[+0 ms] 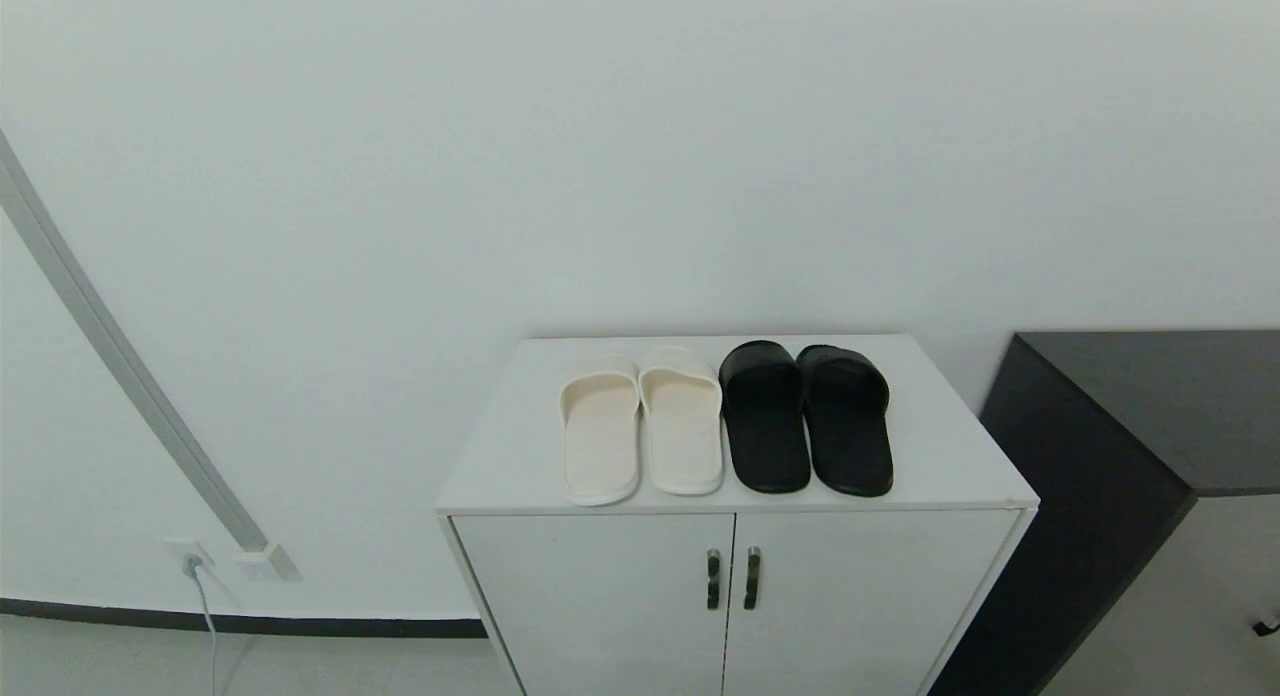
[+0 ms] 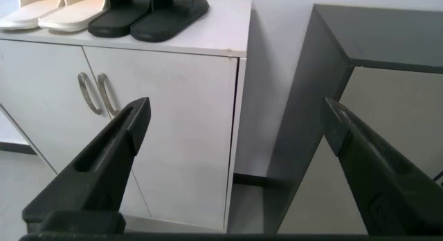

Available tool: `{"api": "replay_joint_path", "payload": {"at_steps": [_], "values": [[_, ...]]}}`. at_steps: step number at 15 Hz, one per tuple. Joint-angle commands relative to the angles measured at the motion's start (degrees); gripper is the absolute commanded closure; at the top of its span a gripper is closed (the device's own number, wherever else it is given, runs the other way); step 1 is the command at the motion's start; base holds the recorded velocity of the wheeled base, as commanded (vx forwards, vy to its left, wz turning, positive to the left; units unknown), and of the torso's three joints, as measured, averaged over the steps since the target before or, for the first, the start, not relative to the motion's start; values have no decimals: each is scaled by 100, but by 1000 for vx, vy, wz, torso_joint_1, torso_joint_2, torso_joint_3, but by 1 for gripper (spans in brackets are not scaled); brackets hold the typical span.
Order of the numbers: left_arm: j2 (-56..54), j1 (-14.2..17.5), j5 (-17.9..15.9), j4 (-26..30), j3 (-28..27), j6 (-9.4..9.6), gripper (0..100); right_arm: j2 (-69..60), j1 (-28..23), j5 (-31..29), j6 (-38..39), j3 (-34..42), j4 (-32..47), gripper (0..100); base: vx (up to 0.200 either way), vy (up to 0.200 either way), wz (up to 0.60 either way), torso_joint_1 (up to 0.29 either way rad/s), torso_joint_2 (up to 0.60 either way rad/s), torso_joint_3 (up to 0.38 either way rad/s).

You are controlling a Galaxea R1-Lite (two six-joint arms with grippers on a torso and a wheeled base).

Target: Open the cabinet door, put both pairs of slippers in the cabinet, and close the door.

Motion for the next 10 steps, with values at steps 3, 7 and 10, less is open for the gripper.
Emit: {"api": "replay_joint_path", "payload": {"at_steps": [3, 7, 10], "values": [[7, 2, 2, -1, 0, 5, 100, 9, 1, 1, -4, 0, 0, 0, 0, 0, 0, 0, 0, 0], [7, 2, 2, -1, 0, -4, 100, 0, 1, 1, 5, 0, 0, 0, 0, 0, 0, 0, 0, 0], [7, 2, 10, -1, 0, -12, 100, 0, 1, -113, 40, 0, -9, 0, 0, 0, 0, 0, 0, 0]]}}
